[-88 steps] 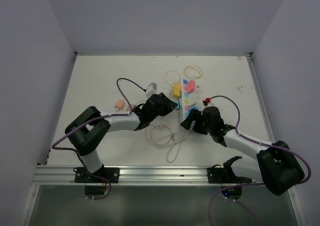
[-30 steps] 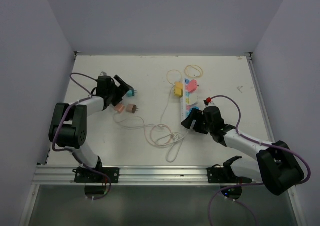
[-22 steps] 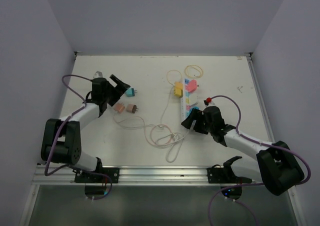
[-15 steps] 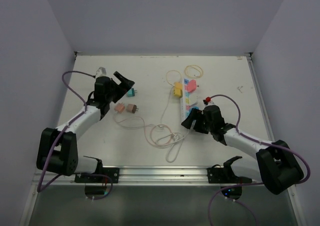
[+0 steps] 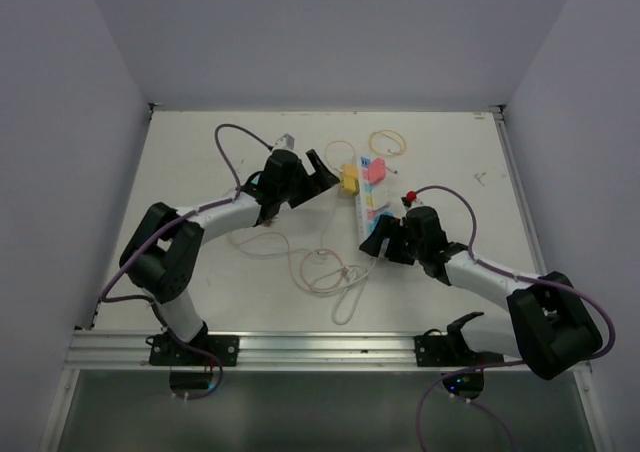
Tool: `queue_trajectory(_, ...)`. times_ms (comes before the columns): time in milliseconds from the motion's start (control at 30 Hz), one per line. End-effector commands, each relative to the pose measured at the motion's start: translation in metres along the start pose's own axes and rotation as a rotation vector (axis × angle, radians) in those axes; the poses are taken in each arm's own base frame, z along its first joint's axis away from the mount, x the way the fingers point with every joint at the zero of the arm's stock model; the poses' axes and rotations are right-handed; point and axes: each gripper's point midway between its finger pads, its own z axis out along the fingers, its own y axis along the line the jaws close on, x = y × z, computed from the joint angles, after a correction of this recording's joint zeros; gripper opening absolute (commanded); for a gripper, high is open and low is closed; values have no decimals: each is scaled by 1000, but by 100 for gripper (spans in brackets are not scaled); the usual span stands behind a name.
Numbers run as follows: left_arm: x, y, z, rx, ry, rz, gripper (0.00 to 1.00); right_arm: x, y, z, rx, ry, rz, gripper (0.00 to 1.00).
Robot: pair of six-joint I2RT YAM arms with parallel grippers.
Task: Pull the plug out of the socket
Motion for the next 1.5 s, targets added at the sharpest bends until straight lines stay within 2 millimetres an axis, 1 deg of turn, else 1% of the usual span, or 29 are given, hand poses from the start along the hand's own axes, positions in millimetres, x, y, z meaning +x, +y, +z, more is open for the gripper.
queue_trajectory(0, -11, -36, 14, 70, -42, -11, 99, 35, -17, 0, 37, 134, 3, 0)
queue_trajectory(33, -4, -30, 23, 52, -26, -12, 99, 34, -15, 1, 29, 129, 6, 0)
queue_trajectory(67, -5, -37, 27, 63, -25, -15, 99, 33, -15, 2, 28, 130, 5, 0)
queue_trajectory(100, 2, -33, 34, 52, -9, -17, 99, 33, -14, 2, 27, 131, 3, 0)
queue_trajectory(133, 4, -34, 37, 52, -1, -19, 99, 35, -15, 3, 27, 138, 3, 0)
queue_trajectory(167, 4, -39, 40, 60, 1, -21, 98, 34, -14, 3, 23, 139, 3, 0)
queue_trajectory(200, 9, -36, 45, 52, 11, -22, 97, 34, -14, 4, 24, 140, 4, 0)
queue_trajectory(267, 11, -39, 50, 56, 15, -30, 95, 36, -15, 5, 26, 147, 5, 0)
queue_trajectory(400, 19, -37, 59, 55, 28, -44, 89, 36, -15, 5, 27, 144, 9, 0)
queue_trajectory(433, 19, -36, 61, 52, 26, -52, 88, 35, -15, 5, 25, 141, 7, 0)
queue_trajectory(467, 18, -39, 61, 58, 24, -56, 81, 36, -15, 5, 26, 142, 7, 0)
queue_trajectory(533, 19, -38, 64, 57, 21, -71, 78, 36, -16, 5, 28, 145, 9, 0)
queue_trajectory(700, 13, -41, 62, 71, -7, -114, 64, 36, -16, 4, 31, 139, 11, 0)
queue_trajectory(867, 11, -44, 63, 76, -14, -114, 60, 36, -17, 6, 31, 144, 12, 0)
queue_trajectory(1100, 15, -43, 71, 78, 1, -120, 59, 37, -16, 6, 32, 146, 13, 0)
queue_trajectory(1133, 14, -45, 71, 84, 2, -119, 56, 37, -17, 6, 33, 147, 13, 0)
queue_trajectory(1200, 12, -47, 70, 87, -4, -120, 53, 36, -17, 6, 33, 147, 13, 0)
queue_trajectory(1233, 11, -47, 70, 87, -5, -117, 47, 37, -16, 7, 33, 147, 13, 0)
queue_trajectory(1300, 12, -45, 70, 79, -6, -116, 44, 38, -18, 7, 37, 150, 17, 0)
queue_trajectory(1333, 13, -45, 69, 79, -3, -116, 38, 38, -18, 7, 39, 150, 20, 0)
queue_trajectory(1400, 13, -43, 69, 76, -2, -122, 32, 38, -19, 7, 43, 150, 21, 0)
queue_trajectory(1433, 15, -42, 69, 77, 3, -127, 24, 38, -19, 7, 44, 148, 20, 0)
queue_trajectory(1467, 15, -43, 69, 82, 2, -132, 20, 37, -20, 7, 48, 147, 23, 0)
